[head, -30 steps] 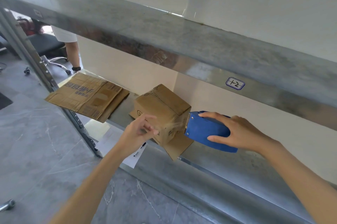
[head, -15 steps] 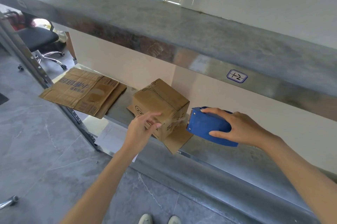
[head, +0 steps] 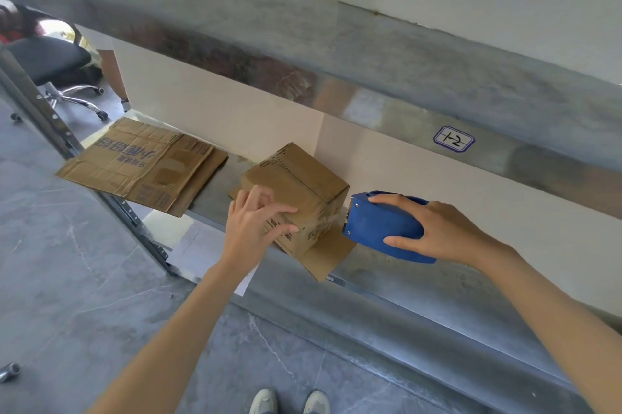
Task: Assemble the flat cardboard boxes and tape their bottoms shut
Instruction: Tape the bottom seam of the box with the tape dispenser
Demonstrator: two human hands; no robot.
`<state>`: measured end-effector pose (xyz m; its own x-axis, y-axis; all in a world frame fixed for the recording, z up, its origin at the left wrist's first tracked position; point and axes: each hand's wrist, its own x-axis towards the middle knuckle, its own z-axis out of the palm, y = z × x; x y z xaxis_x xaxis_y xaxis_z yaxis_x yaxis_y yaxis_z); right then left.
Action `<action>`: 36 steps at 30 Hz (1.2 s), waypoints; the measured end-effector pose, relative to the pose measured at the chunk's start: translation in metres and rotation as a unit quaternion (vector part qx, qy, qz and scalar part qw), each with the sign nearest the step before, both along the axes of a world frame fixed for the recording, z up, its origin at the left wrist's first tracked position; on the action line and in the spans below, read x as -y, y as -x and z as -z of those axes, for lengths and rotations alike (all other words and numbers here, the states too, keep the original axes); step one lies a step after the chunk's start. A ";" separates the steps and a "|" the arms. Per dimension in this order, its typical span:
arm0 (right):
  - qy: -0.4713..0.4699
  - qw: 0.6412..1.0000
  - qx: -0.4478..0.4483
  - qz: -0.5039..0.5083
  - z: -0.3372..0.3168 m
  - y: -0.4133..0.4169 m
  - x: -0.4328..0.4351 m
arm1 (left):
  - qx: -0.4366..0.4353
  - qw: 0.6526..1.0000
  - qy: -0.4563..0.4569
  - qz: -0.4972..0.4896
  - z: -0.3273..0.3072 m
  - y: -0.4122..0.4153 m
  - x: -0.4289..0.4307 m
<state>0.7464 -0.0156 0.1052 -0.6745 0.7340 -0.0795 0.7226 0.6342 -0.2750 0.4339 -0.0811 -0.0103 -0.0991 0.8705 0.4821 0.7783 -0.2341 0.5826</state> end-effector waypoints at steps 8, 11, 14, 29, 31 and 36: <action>-0.003 1.000 0.028 0.007 -0.006 0.000 -0.001 | 0.056 0.985 0.057 0.155 -0.007 0.022 -0.016; 0.004 0.999 0.037 0.013 -0.006 0.002 -0.002 | 0.068 0.984 0.069 0.150 -0.007 0.023 -0.015; 0.007 0.999 0.039 0.017 -0.004 0.004 -0.002 | 0.088 0.988 0.047 0.115 -0.008 0.015 -0.012; 0.013 0.998 0.046 0.028 0.002 0.007 -0.007 | 0.068 0.993 0.009 0.095 -0.004 0.007 -0.012; 0.014 0.998 0.047 0.028 0.002 0.005 -0.007 | 0.059 0.993 0.007 0.100 -0.004 0.007 -0.013; 0.016 0.998 0.046 0.031 -0.002 0.004 -0.007 | 0.022 0.991 0.017 0.129 -0.008 0.017 -0.015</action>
